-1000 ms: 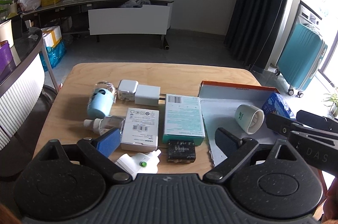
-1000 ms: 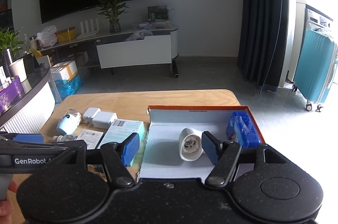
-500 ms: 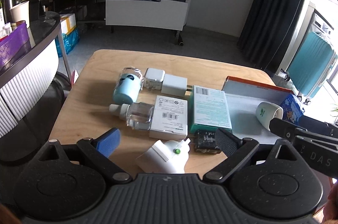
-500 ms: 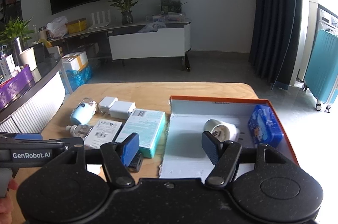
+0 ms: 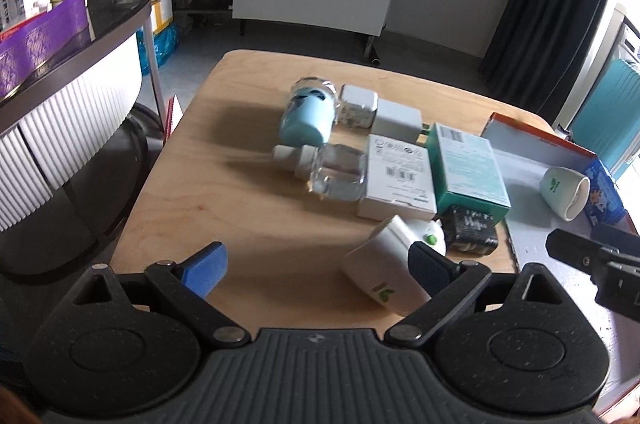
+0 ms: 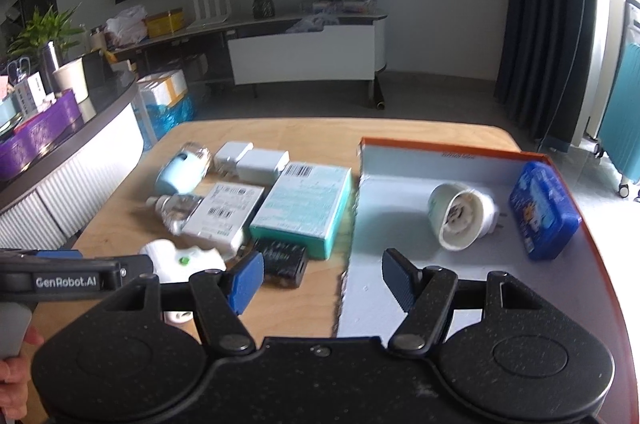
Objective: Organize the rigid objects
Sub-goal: 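Move the right tool to the white plug adapter with the green dot, then grasp the green-dot plug adapter with the right tool while the left tool grasps the glass diffuser bottle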
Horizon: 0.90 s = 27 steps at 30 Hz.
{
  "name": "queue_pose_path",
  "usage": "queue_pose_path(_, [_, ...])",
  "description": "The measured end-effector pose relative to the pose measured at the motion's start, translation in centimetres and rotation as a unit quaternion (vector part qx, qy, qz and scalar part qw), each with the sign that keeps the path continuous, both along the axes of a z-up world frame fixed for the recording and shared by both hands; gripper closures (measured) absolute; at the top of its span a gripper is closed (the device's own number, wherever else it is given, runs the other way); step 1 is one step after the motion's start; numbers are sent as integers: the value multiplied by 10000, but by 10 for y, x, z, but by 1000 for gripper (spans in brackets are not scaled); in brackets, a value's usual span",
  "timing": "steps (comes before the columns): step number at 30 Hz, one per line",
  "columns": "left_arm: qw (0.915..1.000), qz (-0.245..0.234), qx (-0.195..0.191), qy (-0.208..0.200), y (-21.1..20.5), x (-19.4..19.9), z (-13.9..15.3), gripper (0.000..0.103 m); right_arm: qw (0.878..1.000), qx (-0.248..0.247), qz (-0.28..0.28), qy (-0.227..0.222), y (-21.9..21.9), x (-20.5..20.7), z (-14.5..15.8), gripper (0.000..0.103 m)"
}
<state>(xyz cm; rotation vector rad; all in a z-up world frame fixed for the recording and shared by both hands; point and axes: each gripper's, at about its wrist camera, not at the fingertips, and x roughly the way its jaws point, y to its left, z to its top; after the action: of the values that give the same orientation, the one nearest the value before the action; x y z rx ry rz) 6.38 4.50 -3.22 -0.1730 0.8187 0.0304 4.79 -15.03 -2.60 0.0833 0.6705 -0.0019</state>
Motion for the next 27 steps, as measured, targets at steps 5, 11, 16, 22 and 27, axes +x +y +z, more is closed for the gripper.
queue_pose_path(5, [9999,68,-49,-59,11,-2,1,3,9993,177,289,133,15,3,-8,22])
queue_pose_path(11, [9994,325,-104,-64,36,3,-2,2,9960,517,684,256,39,15,-16,14])
queue_pose_path(16, [9986,497,-178,-73,52,8,-4,2,9931,757,786,422,60,32,-24,11])
queue_pose_path(22, [9983,517,-254,-133,60,20,-5,1,9915,898,621,713,78,55,-39,10])
queue_pose_path(27, [9990,336,-249,-164,52,36,-9,0,9942,615,498,727,89,66,-49,17])
